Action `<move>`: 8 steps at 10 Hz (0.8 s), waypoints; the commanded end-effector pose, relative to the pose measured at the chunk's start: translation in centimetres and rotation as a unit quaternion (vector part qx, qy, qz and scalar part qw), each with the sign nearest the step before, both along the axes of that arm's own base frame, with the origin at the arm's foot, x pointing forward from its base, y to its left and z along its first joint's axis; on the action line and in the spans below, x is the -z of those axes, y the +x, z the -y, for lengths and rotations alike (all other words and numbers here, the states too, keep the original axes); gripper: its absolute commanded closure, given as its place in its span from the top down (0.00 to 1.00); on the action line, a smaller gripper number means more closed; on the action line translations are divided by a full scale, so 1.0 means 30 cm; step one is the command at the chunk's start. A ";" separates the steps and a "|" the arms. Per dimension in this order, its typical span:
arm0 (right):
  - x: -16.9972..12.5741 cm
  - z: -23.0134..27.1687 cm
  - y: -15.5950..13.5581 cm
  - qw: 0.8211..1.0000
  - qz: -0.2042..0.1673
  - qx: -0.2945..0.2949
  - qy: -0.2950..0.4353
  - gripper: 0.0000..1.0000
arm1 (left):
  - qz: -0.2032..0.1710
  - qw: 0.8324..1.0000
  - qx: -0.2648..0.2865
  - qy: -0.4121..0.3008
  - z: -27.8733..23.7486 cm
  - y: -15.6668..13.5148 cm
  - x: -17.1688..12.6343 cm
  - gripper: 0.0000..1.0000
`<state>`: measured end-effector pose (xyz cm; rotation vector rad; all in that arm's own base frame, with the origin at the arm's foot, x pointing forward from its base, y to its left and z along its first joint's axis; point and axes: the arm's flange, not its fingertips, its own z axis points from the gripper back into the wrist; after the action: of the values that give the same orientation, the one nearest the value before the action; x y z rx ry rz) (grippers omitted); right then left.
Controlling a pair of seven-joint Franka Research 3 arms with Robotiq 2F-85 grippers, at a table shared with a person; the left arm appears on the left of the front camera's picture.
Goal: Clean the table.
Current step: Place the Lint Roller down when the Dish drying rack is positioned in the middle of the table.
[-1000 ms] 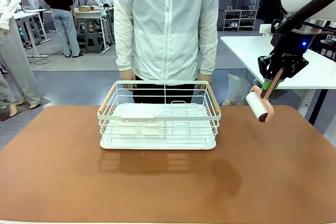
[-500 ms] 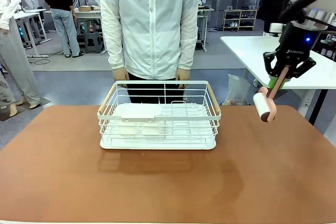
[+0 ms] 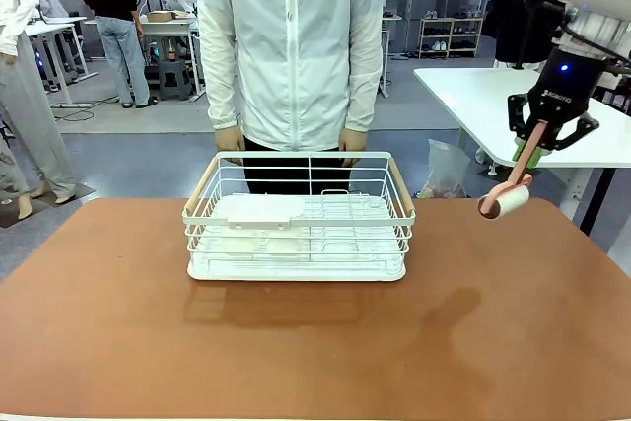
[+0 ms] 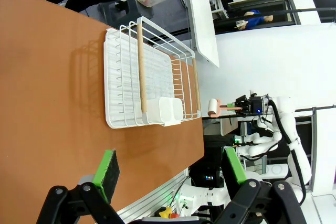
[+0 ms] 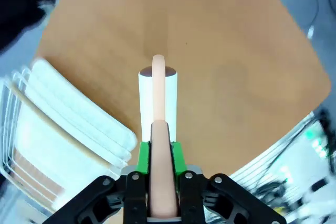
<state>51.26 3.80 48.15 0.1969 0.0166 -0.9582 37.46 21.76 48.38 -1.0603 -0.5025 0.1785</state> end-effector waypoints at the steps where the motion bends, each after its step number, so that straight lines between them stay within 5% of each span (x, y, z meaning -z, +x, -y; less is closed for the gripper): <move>1: 0.049 -0.040 -0.004 0.960 0.062 0.267 0.052 0.21 | 0.006 1.000 0.003 -0.006 -0.005 -0.007 -0.004 1.00; 2: 0.086 -0.031 -0.008 0.939 0.100 0.325 0.045 0.21 | 0.006 1.000 0.003 -0.006 -0.005 -0.007 -0.004 1.00; 6: 0.203 -0.048 -0.077 0.912 0.206 0.354 -0.003 0.21 | 0.006 1.000 0.003 -0.006 -0.005 -0.007 -0.004 1.00; 8: 0.249 -0.041 -0.076 0.916 0.196 0.350 -0.016 0.21 | 0.006 1.000 0.003 -0.006 -0.005 -0.007 -0.004 1.00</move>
<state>48.62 3.60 40.57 0.4333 -0.4424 -1.5732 37.46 21.77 48.38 -1.0603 -0.5025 0.1786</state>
